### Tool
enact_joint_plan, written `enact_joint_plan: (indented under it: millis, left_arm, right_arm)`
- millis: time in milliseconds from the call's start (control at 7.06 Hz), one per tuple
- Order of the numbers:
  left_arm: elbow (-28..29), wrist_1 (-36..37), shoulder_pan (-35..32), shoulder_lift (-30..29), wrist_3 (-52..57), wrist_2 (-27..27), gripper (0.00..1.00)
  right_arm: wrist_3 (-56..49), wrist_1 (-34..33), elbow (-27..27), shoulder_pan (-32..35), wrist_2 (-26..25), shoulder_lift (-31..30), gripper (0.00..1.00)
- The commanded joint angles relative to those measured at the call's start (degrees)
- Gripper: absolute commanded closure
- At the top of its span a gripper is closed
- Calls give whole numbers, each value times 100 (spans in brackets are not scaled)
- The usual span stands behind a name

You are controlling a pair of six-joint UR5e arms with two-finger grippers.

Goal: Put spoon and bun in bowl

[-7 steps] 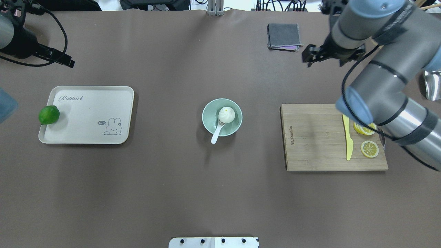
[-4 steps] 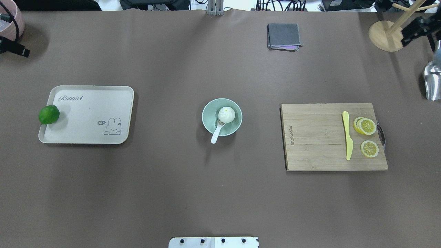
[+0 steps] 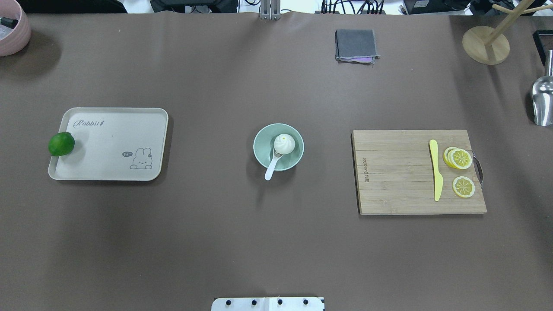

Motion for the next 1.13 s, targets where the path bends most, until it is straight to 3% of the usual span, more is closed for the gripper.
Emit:
enact_joint_plan:
  millis: [0, 283, 992]
  left_arm:
    - [35, 445, -363, 443, 143, -341, 2]
    - [9, 515, -1002, 770, 143, -385, 2]
    - [88, 498, -1005, 851, 134, -385, 2]
  right_arm:
    - [18, 101, -14, 66, 351, -382, 0]
    - [45, 180, -111, 22, 369, -382, 0]
    - [72, 400, -427, -128, 342, -409, 0]
